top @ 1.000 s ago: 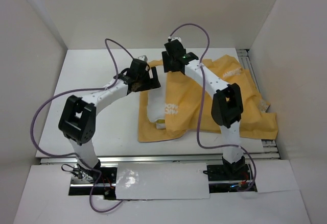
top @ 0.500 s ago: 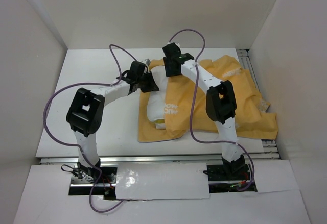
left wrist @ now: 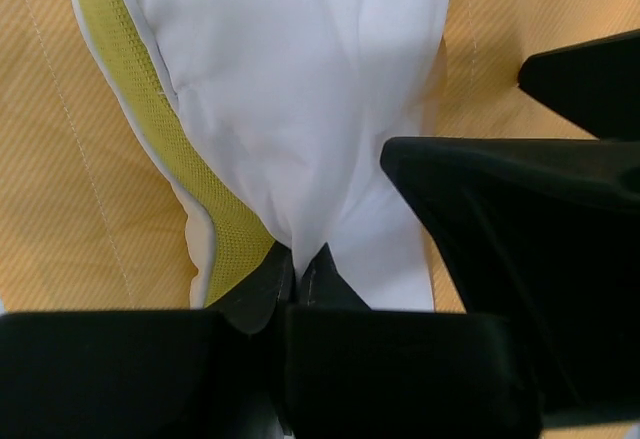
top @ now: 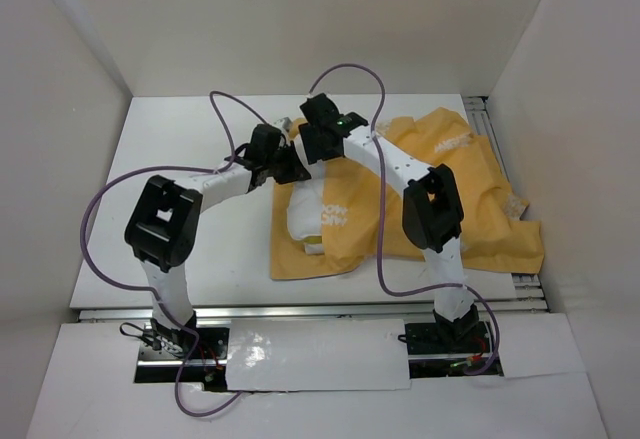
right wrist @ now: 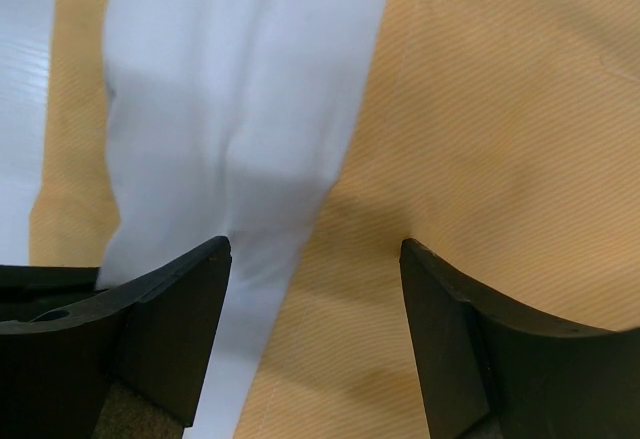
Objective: Put the pillow into the pillowcase
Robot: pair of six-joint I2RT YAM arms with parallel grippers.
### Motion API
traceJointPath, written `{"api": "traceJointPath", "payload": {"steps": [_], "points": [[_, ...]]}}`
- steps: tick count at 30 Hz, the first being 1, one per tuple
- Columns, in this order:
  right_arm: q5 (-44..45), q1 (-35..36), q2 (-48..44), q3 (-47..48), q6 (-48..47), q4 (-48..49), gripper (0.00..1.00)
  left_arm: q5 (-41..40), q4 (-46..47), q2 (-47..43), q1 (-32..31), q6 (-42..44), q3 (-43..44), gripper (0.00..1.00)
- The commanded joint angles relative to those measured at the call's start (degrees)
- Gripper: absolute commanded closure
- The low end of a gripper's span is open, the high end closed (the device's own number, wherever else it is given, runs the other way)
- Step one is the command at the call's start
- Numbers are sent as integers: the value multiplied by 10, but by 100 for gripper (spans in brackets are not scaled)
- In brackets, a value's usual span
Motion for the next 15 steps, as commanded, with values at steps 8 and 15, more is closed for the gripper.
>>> {"api": "traceJointPath", "payload": {"steps": [8,15], "points": [[132,-12,-5,-40,68,-77,26,-24,-34,-36,-2,11,-26,100],[179,-24,-39,-93,99,-77,51,-24,-20,-36,-2,11,-31,100]]}}
